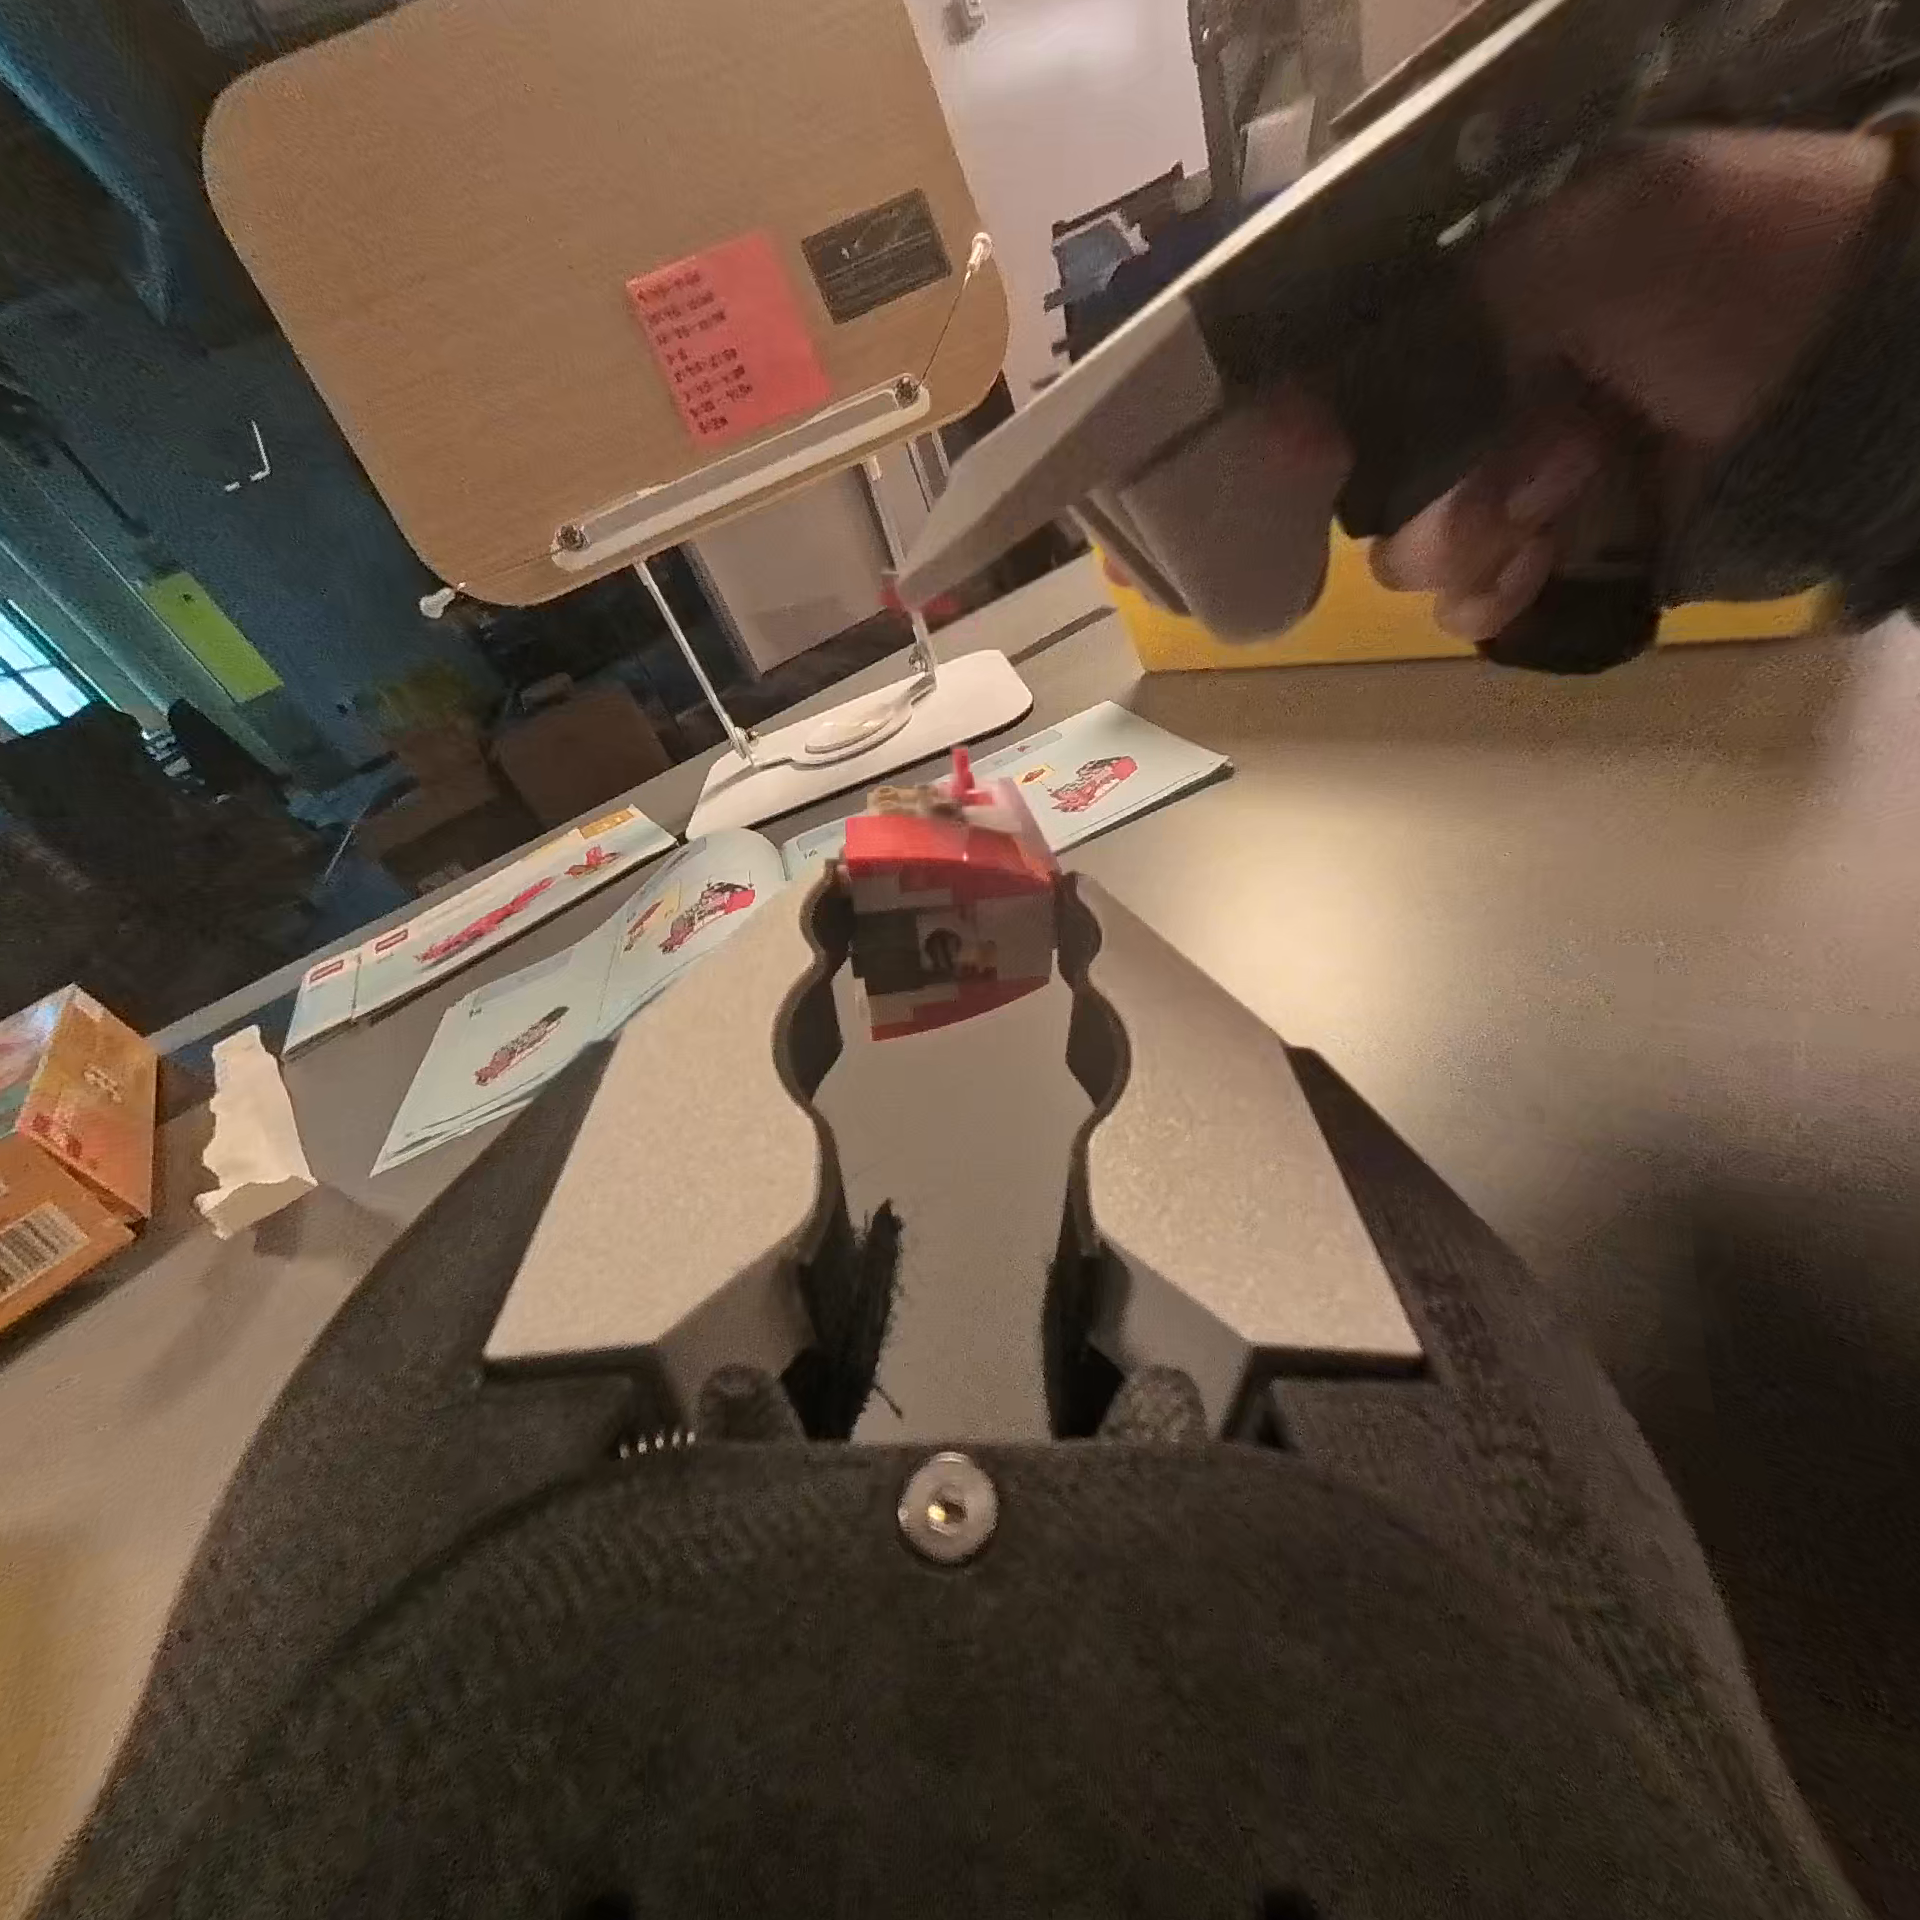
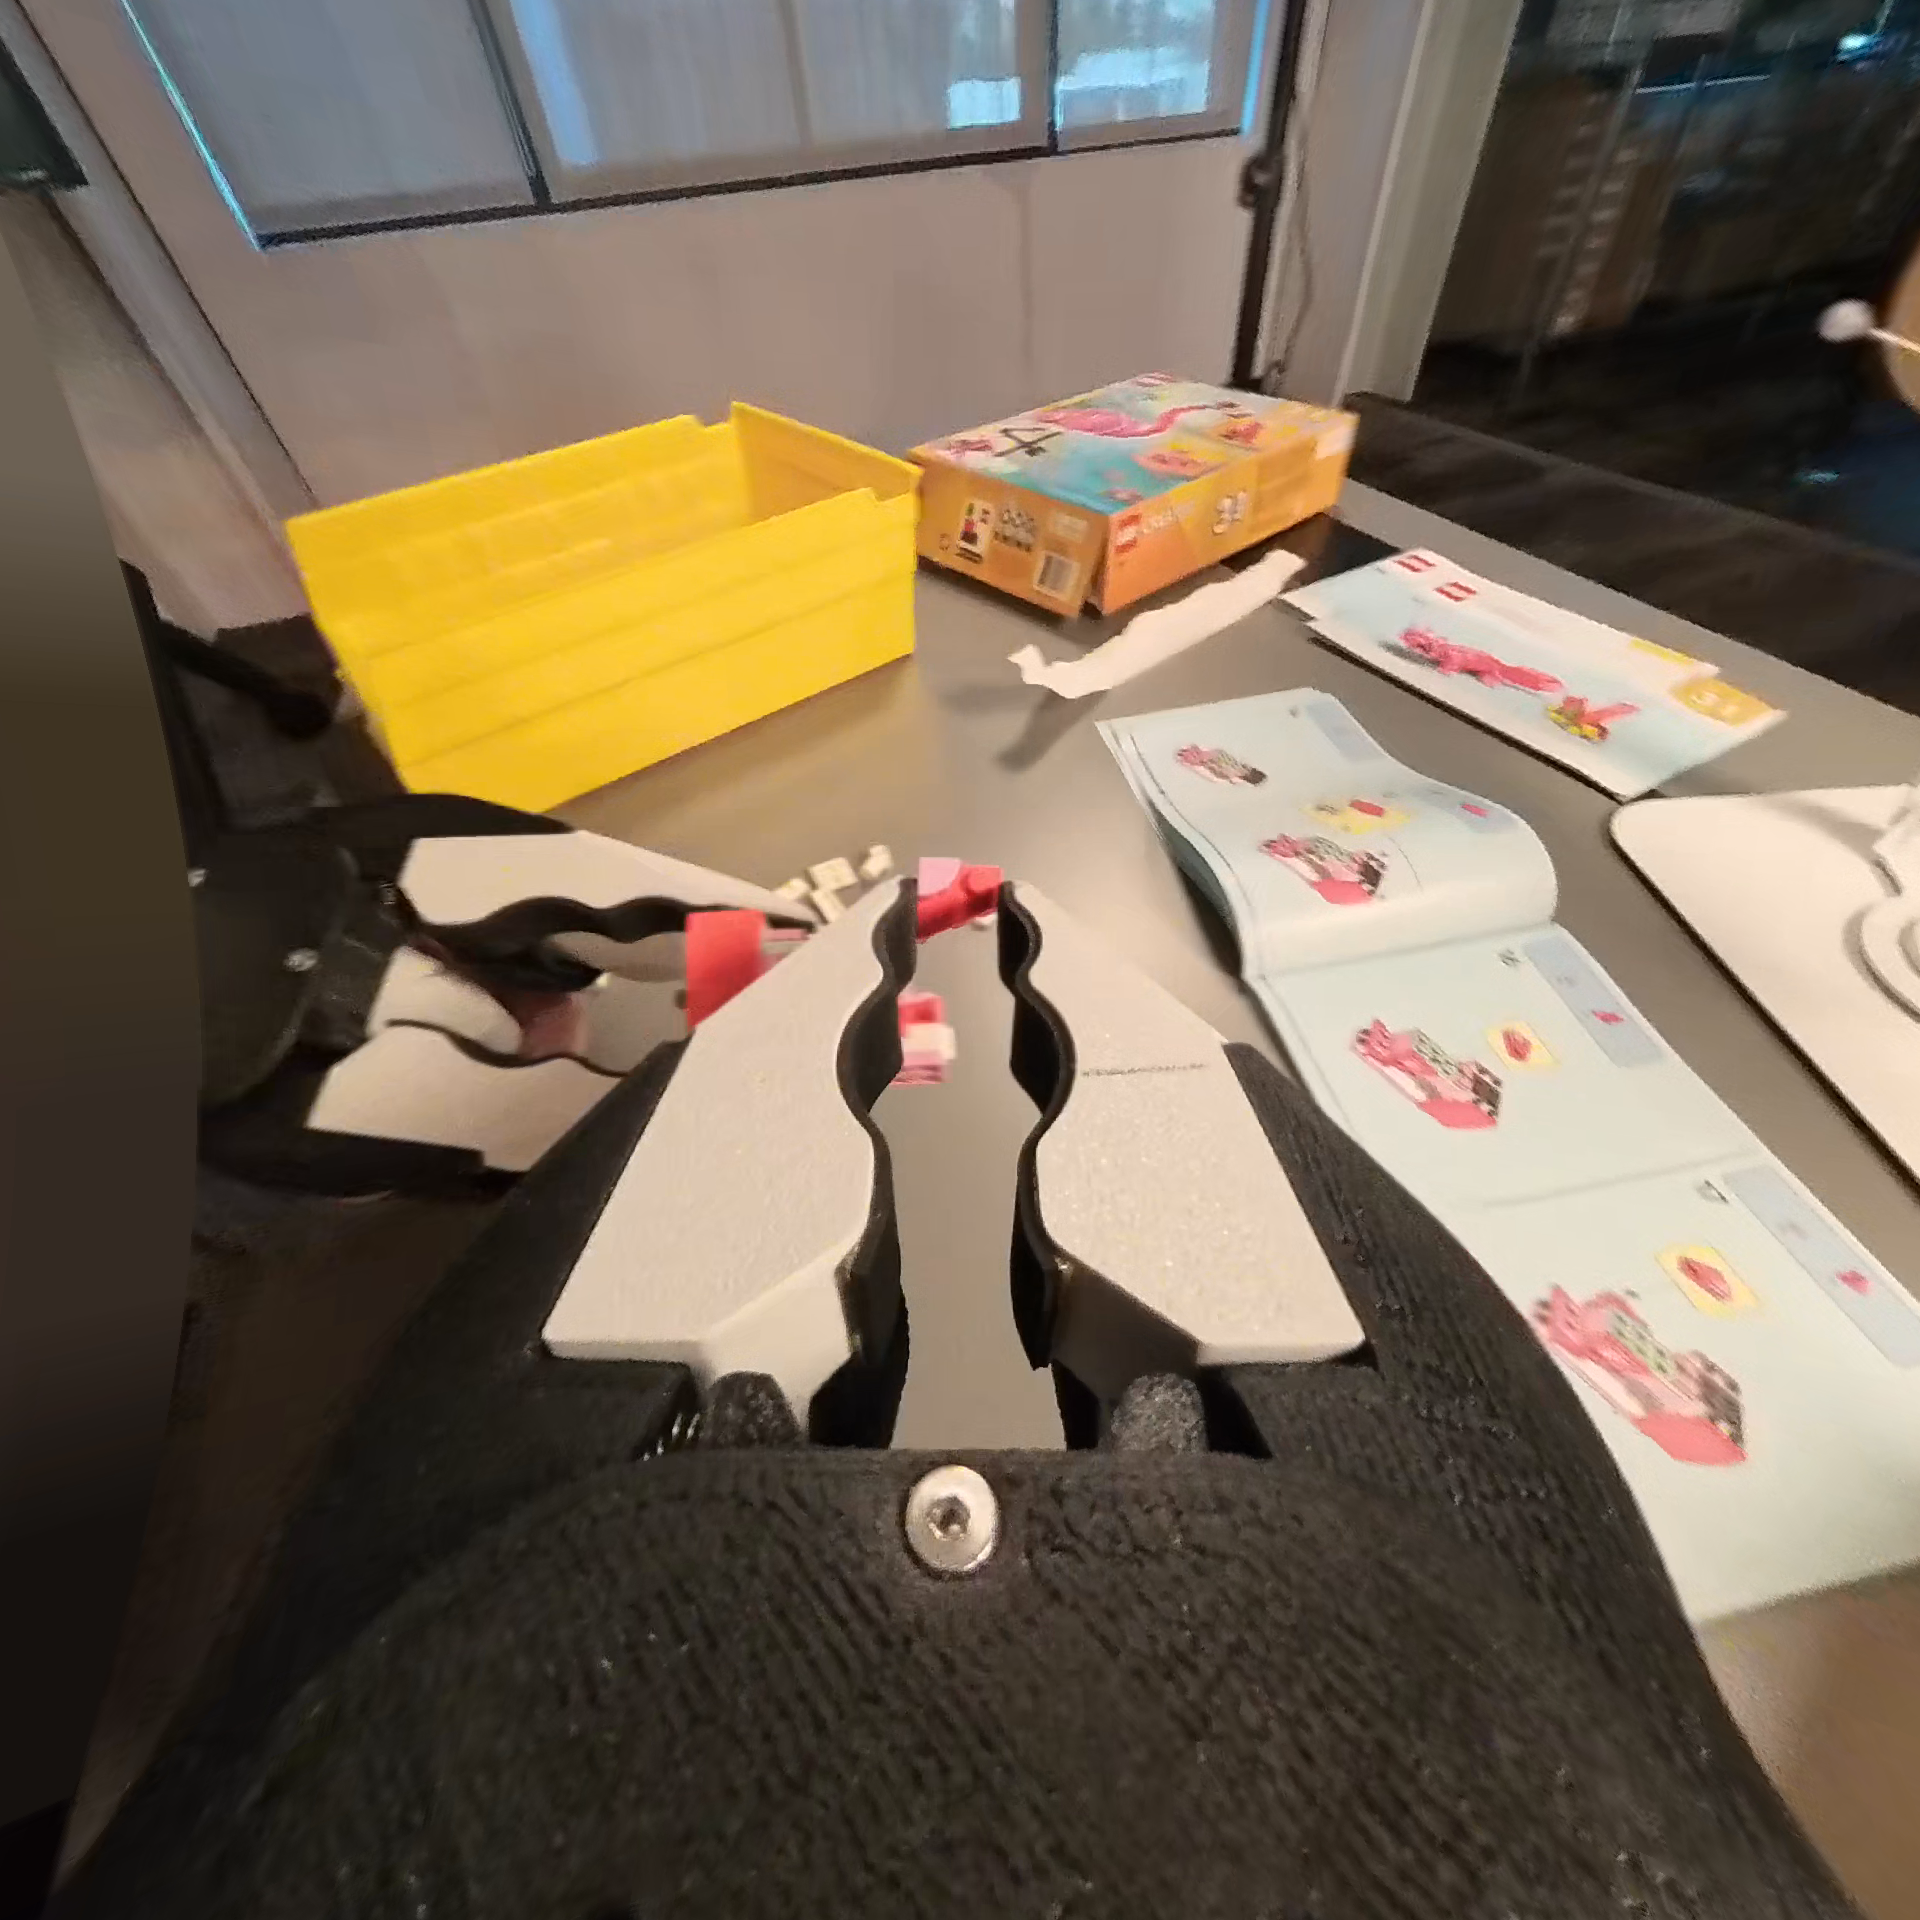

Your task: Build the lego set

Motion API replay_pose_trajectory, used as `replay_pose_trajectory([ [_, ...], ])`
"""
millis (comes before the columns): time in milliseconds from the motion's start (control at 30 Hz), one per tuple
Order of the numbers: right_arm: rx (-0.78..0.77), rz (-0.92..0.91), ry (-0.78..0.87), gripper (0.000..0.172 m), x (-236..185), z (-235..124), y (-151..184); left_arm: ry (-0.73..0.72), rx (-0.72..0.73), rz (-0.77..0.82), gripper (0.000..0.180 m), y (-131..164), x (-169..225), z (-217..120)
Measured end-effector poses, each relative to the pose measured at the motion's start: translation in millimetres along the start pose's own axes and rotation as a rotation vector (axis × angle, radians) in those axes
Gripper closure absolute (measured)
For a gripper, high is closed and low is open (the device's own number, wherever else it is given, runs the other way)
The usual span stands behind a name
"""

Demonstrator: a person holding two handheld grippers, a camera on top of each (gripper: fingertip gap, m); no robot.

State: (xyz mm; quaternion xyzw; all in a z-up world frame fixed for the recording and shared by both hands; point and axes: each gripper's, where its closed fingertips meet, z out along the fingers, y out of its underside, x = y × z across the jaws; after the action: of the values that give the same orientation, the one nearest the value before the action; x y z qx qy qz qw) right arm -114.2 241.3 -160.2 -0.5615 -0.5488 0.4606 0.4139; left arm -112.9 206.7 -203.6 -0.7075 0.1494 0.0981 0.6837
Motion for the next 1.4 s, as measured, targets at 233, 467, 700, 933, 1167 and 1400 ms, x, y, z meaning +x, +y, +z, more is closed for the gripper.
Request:
replay_pose_trajectory([
  [233, -0.154, -0.118, 0.030, 0.158, -22, 20, 18, -0.015, 0.035, 0.025, 0.141, -5, -1, -3],
  [467, -0.182, -0.113, 0.042, 0.158, -25, 20, 21, -0.026, 0.027, 0.019, 0.141, -3, -4, -3],
  [700, -0.196, -0.140, 0.054, 0.158, -25, 20, 23, -0.020, 0.027, 0.027, 0.142, -3, -3, -3],
  [933, -0.194, -0.132, 0.052, 0.158, -24, 19, 23, -0.015, 0.025, 0.021, 0.141, -3, -2, -2],
  [1167, -0.193, -0.133, 0.051, 0.158, -24, 19, 23, -0.011, 0.027, 0.025, 0.141, -3, -1, -2],
  [1400, -0.207, -0.134, 0.071, 0.157, -23, 20, 24, 0.024, 0.039, -0.040, 0.141, -5, 2, -3],
])
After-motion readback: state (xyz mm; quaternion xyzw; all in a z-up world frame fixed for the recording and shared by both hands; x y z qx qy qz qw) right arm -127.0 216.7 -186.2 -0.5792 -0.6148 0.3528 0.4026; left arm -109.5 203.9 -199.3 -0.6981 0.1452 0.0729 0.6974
